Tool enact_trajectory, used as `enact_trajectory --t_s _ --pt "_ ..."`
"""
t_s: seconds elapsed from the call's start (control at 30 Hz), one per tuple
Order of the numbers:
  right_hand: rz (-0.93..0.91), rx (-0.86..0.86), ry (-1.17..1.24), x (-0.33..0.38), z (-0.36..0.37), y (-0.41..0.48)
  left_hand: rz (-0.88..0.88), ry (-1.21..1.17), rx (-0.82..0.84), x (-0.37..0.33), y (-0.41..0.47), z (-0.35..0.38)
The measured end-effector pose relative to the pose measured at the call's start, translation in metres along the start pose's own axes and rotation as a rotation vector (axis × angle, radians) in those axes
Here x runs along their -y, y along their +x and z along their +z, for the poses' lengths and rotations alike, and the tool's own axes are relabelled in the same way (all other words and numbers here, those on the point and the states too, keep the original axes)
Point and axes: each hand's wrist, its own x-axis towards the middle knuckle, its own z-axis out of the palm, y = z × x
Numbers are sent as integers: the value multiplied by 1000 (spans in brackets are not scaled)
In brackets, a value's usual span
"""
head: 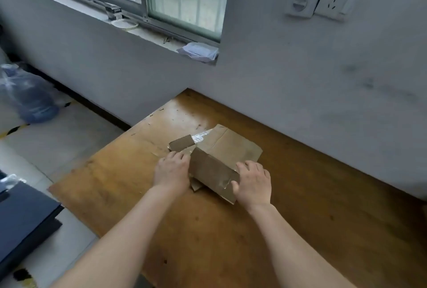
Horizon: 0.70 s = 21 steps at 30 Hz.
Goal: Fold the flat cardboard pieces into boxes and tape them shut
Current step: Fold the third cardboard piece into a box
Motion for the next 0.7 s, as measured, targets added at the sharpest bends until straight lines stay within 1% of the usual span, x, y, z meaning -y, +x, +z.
enact_trajectory --t_s 0.17,0.3,0.4,0.47,0.57,0.7 --pt "188 109 45 5 18 18 86 -51 93 6 46 19" --pt "403 255 180 12 35 32 111 -175 216 14 77 36" --pt "503 312 268 21 48 42 126 -261 322 24 96 48" --pt "530 311 308 26 56 49 133 -286 352 31 106 54" --pt "532 306 349 35 65 62 134 -253 327 42 121 61" --pt "505 286 386 49 70 88 44 -234 317 56 143 62"
